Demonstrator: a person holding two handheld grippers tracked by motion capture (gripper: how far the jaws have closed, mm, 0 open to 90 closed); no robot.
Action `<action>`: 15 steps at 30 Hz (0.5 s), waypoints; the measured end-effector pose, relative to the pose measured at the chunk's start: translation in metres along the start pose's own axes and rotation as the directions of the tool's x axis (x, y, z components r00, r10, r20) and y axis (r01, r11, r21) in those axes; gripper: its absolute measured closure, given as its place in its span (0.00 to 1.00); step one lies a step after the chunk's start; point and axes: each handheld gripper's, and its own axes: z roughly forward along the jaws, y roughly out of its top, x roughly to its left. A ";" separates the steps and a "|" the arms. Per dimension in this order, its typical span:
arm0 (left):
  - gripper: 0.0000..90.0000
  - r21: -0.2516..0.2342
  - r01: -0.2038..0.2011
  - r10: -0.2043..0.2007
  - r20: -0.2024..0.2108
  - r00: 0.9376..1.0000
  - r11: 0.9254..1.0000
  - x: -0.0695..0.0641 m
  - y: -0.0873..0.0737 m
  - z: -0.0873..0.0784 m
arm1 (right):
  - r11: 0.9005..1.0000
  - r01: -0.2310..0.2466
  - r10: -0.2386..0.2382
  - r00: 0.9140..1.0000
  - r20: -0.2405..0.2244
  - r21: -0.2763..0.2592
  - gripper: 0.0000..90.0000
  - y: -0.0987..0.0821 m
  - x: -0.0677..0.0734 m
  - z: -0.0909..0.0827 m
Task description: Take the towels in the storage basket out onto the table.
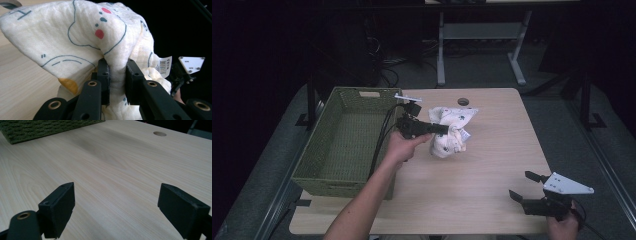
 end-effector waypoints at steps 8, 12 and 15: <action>0.85 0.014 0.013 -0.013 0.004 1.000 1.000 0.002 -0.007 0.018 | 1.000 0.001 -0.001 1.000 -0.001 0.003 0.16 0.000 0.000 0.000; 0.85 0.021 0.018 -0.019 0.004 1.000 1.000 0.003 -0.009 0.027 | 1.000 -0.002 0.002 1.000 0.000 -0.001 0.16 0.000 -0.001 0.000; 0.85 0.031 0.030 -0.031 0.007 1.000 0.999 0.006 -0.011 0.032 | 1.000 -0.002 0.002 1.000 0.001 -0.001 0.16 0.000 -0.001 0.000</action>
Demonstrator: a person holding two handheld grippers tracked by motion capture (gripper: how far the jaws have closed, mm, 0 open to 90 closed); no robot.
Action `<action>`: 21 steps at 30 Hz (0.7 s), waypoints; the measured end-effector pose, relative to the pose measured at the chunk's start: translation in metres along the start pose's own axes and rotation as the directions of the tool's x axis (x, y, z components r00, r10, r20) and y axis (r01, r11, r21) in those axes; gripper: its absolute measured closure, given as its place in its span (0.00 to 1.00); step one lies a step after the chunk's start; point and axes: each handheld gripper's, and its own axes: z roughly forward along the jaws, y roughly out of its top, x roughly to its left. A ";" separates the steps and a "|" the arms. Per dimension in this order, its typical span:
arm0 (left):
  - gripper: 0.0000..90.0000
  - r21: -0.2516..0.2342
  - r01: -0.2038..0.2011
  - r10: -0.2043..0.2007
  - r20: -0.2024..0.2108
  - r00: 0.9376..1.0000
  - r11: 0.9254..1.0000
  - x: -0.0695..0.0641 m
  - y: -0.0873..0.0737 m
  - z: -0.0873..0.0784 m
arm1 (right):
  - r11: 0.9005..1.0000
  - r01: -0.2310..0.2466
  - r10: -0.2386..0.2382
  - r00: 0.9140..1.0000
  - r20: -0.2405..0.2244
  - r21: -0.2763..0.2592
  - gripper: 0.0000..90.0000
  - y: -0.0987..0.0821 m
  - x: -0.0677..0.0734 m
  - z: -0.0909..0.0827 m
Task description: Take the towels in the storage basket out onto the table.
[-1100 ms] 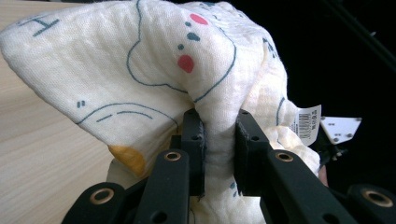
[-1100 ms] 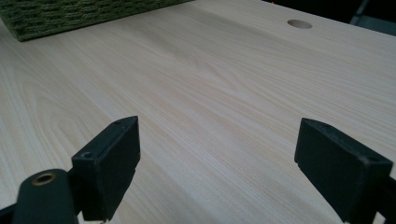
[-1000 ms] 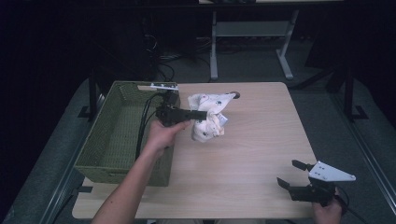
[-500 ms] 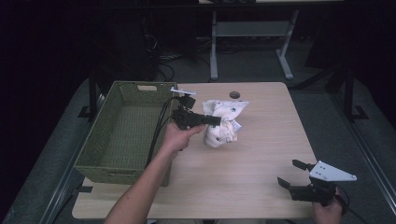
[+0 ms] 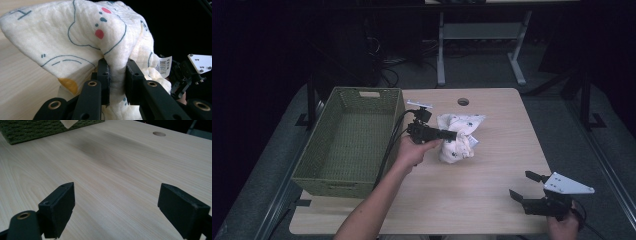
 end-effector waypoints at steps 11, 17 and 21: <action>0.85 0.017 0.028 -0.028 -0.012 1.000 0.999 0.012 -0.006 0.015 | 1.000 0.003 -0.003 1.000 0.000 0.001 0.16 0.000 0.000 0.000; 0.85 0.014 0.063 -0.062 -0.021 0.998 0.998 0.018 -0.011 0.029 | 1.000 0.010 -0.010 1.000 -0.001 0.000 0.16 0.000 -0.002 -0.001; 0.85 0.001 0.086 -0.086 -0.052 0.995 0.996 0.022 -0.013 0.038 | 1.000 0.005 -0.005 1.000 0.000 -0.007 0.16 -0.001 -0.003 -0.003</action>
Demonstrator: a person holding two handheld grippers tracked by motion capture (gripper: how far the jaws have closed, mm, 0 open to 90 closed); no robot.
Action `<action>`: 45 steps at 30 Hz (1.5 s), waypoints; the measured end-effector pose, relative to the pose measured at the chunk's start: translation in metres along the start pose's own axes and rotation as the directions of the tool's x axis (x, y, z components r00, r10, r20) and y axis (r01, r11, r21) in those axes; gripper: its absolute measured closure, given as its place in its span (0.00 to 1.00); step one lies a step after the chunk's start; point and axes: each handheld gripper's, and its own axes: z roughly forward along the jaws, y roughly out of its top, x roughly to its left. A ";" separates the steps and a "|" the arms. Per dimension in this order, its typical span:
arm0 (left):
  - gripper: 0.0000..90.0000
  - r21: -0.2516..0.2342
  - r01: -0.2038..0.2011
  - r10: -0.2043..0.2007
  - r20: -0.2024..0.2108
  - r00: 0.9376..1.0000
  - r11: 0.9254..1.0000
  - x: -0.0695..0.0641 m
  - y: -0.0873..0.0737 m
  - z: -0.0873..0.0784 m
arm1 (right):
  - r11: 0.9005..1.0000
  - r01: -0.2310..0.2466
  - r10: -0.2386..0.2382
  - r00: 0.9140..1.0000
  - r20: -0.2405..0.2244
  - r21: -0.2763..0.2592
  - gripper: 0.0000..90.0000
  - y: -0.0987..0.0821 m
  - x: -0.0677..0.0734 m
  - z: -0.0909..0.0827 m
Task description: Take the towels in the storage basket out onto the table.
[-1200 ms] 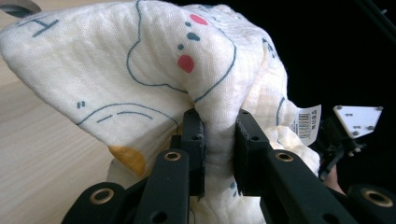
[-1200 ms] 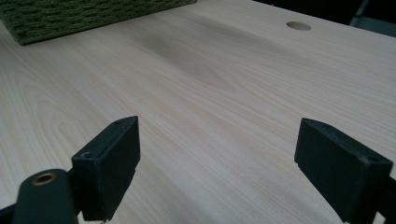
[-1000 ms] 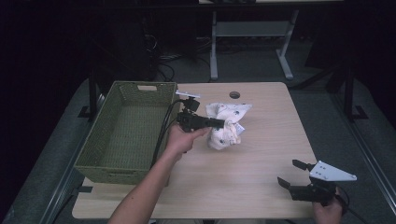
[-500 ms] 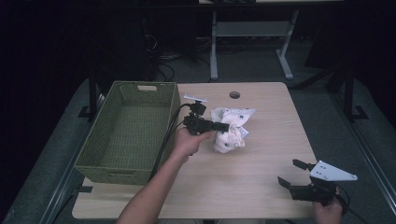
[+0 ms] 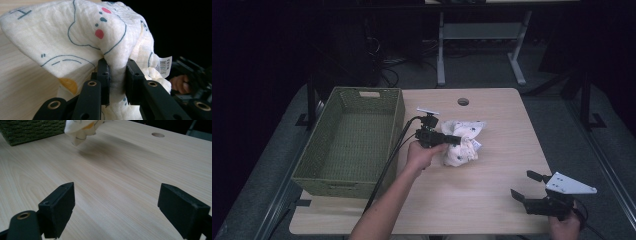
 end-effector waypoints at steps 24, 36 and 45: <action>0.82 0.028 0.042 -0.038 -0.138 0.990 0.999 0.023 -0.020 0.037 | 1.000 0.002 -0.002 1.000 -0.005 0.003 0.16 0.002 0.002 0.002; 0.66 0.065 0.029 -0.017 -0.183 0.983 0.997 0.021 -0.026 0.050 | 1.000 -0.002 0.002 1.000 -0.004 -0.006 0.16 0.001 0.002 0.000; 0.63 0.032 0.017 -0.010 -0.191 0.981 0.999 0.016 -0.025 0.041 | 1.000 0.002 -0.002 1.000 -0.009 0.003 0.16 0.002 0.004 0.002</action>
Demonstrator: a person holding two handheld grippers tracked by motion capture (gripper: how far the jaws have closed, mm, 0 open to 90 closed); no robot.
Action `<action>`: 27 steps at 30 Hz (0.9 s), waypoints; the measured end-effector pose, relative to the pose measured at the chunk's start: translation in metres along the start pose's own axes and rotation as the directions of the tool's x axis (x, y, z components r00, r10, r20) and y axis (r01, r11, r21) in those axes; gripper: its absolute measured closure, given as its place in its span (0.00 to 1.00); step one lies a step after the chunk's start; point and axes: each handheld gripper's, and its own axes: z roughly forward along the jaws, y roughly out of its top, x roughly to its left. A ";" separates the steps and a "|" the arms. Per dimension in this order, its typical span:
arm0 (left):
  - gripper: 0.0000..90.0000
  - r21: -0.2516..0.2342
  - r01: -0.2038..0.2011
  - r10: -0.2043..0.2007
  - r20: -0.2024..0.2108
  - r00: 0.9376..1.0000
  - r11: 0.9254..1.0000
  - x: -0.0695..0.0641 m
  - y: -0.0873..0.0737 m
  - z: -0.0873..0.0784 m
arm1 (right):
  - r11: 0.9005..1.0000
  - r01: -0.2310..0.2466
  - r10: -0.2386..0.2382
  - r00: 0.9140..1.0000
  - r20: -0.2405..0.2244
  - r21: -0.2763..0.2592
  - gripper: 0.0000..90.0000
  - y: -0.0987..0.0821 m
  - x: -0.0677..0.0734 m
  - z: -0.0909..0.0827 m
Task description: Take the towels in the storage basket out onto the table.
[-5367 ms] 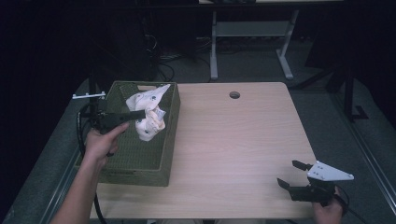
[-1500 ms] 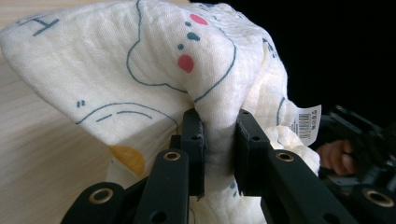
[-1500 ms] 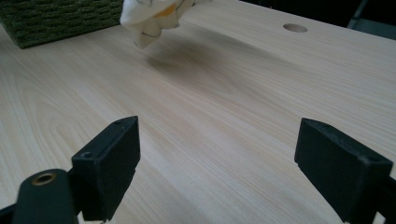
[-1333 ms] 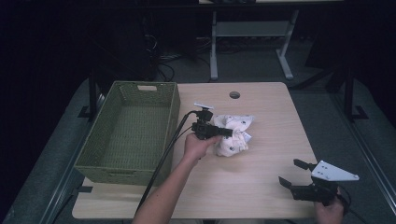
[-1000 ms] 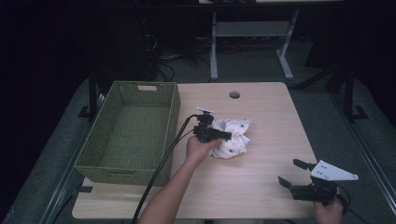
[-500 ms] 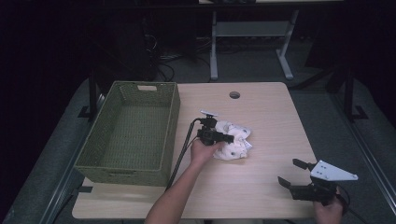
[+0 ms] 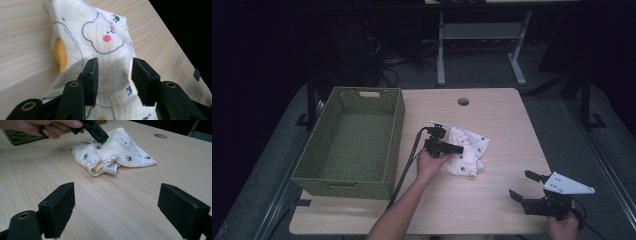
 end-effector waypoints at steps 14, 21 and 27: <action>0.52 -0.053 -0.034 0.034 0.001 0.999 0.998 -0.002 -0.006 -0.018 | 1.000 0.012 -0.012 1.000 0.003 0.011 0.16 0.000 0.000 0.002; 0.51 -0.078 -0.068 0.068 -0.006 0.998 0.995 -0.008 -0.009 -0.031 | 1.000 0.014 -0.014 1.000 0.002 0.013 0.16 0.002 0.002 0.004; 0.50 -0.081 -0.091 0.091 -0.002 0.996 0.993 -0.013 -0.015 -0.040 | 1.000 0.011 -0.011 1.000 0.008 0.019 0.16 0.002 0.001 0.006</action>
